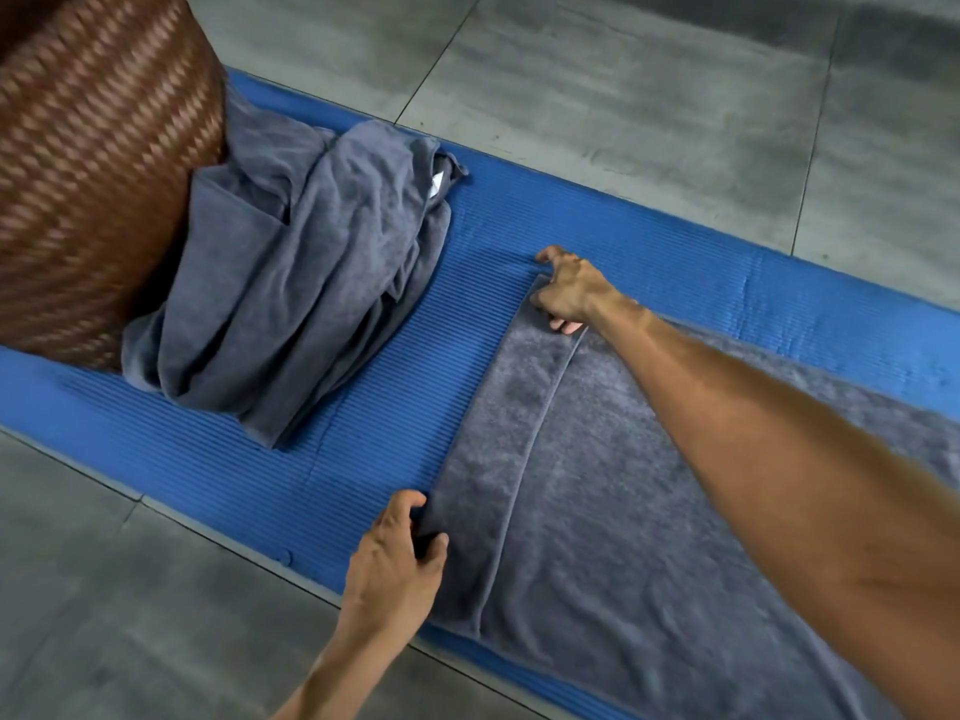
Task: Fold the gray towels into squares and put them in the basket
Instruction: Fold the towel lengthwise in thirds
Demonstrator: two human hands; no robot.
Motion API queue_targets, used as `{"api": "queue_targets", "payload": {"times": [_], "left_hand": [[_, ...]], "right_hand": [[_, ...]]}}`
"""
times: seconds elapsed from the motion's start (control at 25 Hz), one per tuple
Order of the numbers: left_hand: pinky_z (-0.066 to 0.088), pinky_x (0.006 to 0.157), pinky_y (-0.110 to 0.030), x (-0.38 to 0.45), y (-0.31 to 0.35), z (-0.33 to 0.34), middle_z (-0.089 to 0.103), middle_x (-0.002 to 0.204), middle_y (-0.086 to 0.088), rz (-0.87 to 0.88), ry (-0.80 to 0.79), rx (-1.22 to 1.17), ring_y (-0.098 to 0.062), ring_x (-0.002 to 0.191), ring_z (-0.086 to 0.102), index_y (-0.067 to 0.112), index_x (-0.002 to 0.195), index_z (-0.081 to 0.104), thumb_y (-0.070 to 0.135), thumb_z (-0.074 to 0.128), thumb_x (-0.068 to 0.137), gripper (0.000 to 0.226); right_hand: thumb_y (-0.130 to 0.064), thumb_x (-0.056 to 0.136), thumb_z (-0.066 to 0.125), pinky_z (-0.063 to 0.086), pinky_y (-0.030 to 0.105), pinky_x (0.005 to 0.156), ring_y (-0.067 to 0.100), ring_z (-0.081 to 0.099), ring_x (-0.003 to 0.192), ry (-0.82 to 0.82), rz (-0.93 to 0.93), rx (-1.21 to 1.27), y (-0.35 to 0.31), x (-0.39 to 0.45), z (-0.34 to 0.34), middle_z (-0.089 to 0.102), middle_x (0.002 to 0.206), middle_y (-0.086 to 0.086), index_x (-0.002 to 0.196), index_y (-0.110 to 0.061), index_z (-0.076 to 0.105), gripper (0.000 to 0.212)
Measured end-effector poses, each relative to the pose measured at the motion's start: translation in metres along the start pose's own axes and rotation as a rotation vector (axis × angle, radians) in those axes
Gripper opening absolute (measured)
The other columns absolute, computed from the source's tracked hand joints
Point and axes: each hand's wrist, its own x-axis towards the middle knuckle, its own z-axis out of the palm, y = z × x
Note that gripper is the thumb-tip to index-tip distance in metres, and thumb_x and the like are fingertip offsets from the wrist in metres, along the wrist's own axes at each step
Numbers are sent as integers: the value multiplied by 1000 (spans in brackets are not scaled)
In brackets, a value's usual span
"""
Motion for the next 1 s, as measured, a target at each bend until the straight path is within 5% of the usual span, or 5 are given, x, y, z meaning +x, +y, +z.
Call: {"api": "queue_targets", "payload": {"times": [0.16, 0.36, 0.48, 0.8, 1.0], "left_hand": [[44, 90, -30, 5, 0, 0, 55, 103, 8, 9, 1, 20, -16, 106, 59, 24, 120, 50, 33, 65, 90, 35], [40, 70, -16, 1, 2, 0, 57, 84, 15, 45, 22, 11, -2, 75, 54, 25, 100, 56, 31, 68, 88, 18], [42, 62, -14, -11, 5, -2, 59, 74, 14, 121, 1, -7, -1, 66, 57, 29, 85, 51, 27, 69, 85, 18], [42, 73, -19, -53, 37, 13, 48, 83, 20, 366, -82, 103, -3, 80, 54, 35, 85, 36, 27, 59, 81, 25], [44, 81, -20, -73, 49, 45, 38, 89, 18, 448, -181, 166, -3, 88, 48, 34, 92, 28, 25, 51, 85, 26]], "right_hand": [[-7, 98, 52, 53, 28, 43, 15, 61, 48, -18, 197, 293, 0, 10, -3, 67, 69, 6, 107, -15, 52, 12], [-16, 95, 62, 53, 27, 45, 17, 63, 50, 3, 260, 547, 6, 9, -8, 75, 77, 13, 90, -1, 69, 18], [-29, 86, 75, 45, 21, 38, 13, 56, 39, 95, 219, 569, 9, 7, -12, 70, 58, 5, 72, -14, 62, 24], [-9, 73, 63, 55, 29, 51, 15, 58, 56, 334, 135, 615, 34, -22, -44, 57, 59, -1, 62, -21, 56, 18], [-3, 75, 58, 44, 22, 47, 12, 49, 55, 350, 170, 597, 75, -43, -51, 54, 61, 0, 62, -20, 56, 22]]}}
